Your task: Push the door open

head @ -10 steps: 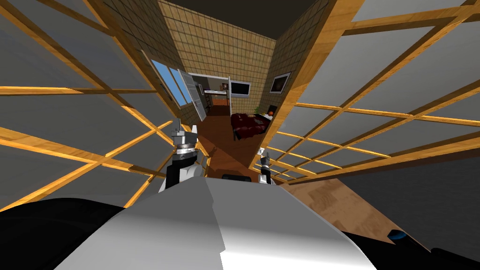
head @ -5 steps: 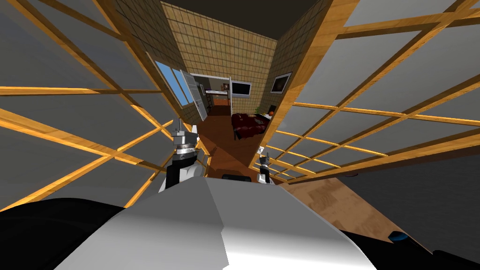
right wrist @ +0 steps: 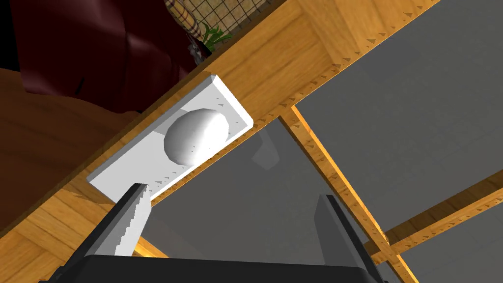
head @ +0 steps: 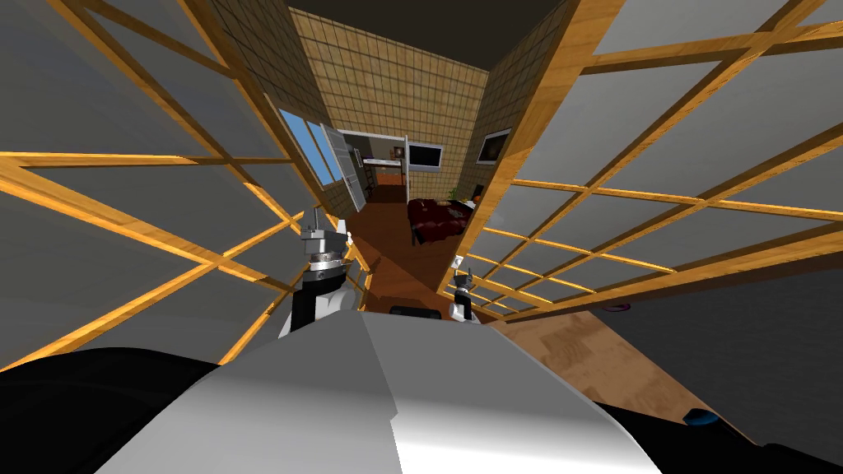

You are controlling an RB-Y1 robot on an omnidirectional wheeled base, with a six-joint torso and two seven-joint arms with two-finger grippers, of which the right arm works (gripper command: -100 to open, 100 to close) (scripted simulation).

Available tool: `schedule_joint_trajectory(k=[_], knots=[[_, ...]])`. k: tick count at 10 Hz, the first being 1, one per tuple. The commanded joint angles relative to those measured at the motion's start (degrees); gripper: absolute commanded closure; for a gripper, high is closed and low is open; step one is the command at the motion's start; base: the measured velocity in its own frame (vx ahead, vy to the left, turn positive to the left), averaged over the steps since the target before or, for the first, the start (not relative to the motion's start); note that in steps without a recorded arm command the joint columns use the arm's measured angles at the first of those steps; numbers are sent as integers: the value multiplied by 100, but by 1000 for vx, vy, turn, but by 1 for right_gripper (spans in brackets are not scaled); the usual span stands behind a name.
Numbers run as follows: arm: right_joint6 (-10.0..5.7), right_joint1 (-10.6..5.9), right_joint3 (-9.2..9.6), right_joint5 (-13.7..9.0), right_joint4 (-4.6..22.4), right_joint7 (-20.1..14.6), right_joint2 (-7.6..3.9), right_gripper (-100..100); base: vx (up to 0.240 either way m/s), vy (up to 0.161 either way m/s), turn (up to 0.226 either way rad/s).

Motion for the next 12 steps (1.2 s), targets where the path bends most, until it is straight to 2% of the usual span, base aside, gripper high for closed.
schedule_joint_trajectory(k=[1, 2, 4, 5, 6, 7, 9, 10, 12], knots=[[-4, -32, 68, -152, 25, -286, 28, -100, -49, -11, 26], [-4, -32, 68, -152, 25, -323, 28, -100, -39, -7, 13], [-22, -92, 182, -405, 81, -708, 80, -100, -51, -11, 31], [-22, -92, 182, -405, 81, -798, 80, -100, -46, -10, 21], [-30, -121, 236, -526, 107, -999, 108, -100, -45, -11, 31], [-30, -121, 236, -526, 107, -1033, 108, -100, -32, -9, 12], [-47, -176, 340, -758, 159, -1411, 165, -100, -42, -5, 31], [-47, -176, 340, -758, 159, -1495, 165, -100, -43, -12, 14], [-63, -227, 437, -975, 207, -1863, 225, -100, -49, -13, 28]])
